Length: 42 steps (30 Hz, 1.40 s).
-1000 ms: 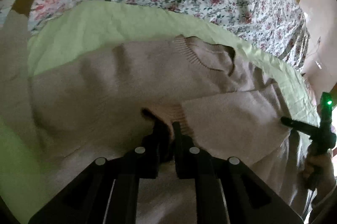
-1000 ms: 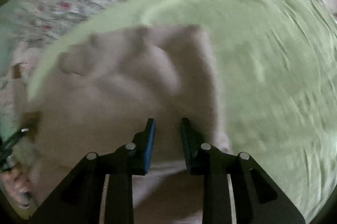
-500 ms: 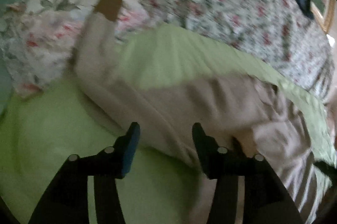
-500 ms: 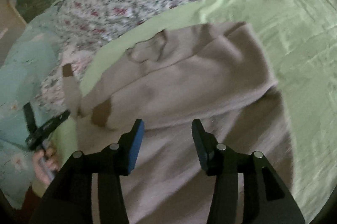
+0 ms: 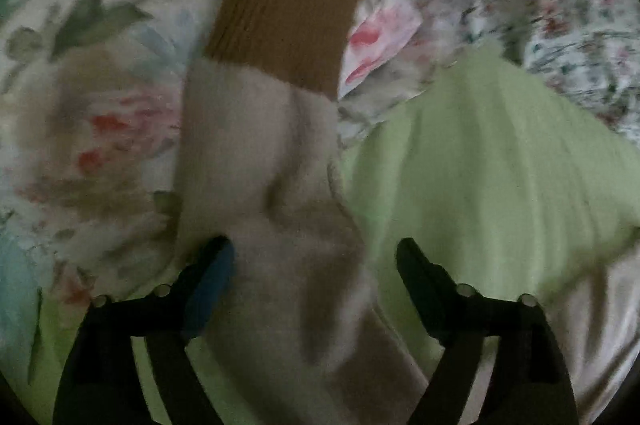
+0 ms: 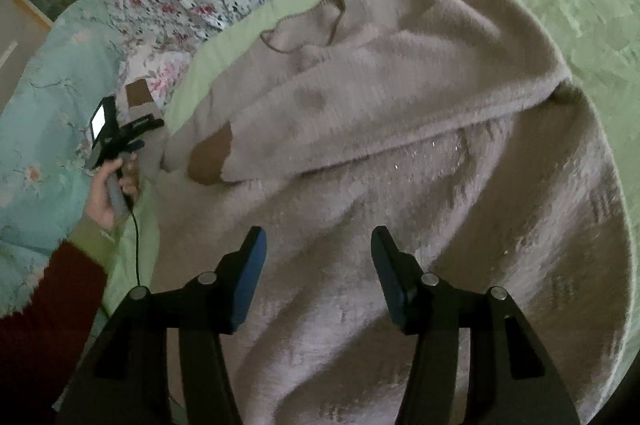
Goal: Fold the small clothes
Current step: 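Grasp the other brown cuff with the left tool and lay the sleeve across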
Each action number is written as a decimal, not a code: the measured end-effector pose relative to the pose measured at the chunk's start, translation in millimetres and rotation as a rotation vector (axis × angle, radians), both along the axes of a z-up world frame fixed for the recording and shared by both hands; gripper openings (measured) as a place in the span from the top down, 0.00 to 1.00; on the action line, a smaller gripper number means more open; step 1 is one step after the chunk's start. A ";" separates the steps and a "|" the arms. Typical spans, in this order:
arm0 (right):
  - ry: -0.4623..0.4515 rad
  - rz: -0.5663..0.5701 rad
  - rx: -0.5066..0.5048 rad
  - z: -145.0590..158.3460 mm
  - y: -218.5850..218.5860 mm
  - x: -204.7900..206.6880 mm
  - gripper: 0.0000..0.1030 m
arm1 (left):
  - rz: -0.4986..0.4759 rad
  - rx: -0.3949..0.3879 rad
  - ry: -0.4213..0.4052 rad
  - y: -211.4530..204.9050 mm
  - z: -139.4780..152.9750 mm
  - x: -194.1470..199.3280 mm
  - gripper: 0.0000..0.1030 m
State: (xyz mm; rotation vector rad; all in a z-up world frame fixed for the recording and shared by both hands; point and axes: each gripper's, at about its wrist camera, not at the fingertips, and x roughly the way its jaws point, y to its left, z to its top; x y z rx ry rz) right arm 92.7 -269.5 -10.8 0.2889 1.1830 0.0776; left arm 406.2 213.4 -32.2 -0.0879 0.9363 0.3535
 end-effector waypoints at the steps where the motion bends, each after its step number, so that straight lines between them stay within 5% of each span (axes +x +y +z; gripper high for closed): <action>1: 0.008 -0.006 0.001 -3.2 -1.1 0.5 0.46 | -0.010 -0.015 0.013 4.0 -5.1 4.1 0.66; 2: 0.013 -0.009 0.000 -4.9 -2.0 0.8 0.46 | -0.022 -0.044 0.015 7.8 -7.7 5.0 0.81; 4: 0.017 -0.014 0.002 -7.3 -3.0 1.2 0.46 | -0.023 -0.074 -0.016 13.3 -4.5 -1.0 0.92; 13: -0.023 -0.008 0.020 4.6 2.5 -1.6 0.46 | -0.188 -0.215 -0.207 -20.1 49.7 -82.3 0.93; 25: -0.057 -0.057 0.032 18.5 -11.2 -19.6 0.46 | -0.604 -0.371 -0.338 -220.6 94.3 -162.3 0.93; 33: -0.075 -0.123 0.050 17.7 -32.4 -16.9 0.46 | -0.842 -0.285 -0.174 -327.6 38.2 -167.3 0.91; 36: -0.074 -0.127 0.060 14.9 -35.3 -8.3 0.46 | -0.850 -0.271 -0.094 -330.9 16.8 -168.2 0.86; 40: -0.083 -0.126 0.084 13.7 -36.7 11.1 0.46 | -0.818 -0.296 -0.063 -314.7 13.0 -179.9 0.31; 42: -0.099 -0.131 0.098 14.2 -36.6 25.2 0.46 | -0.798 -0.296 -0.090 -300.9 17.8 -191.7 0.27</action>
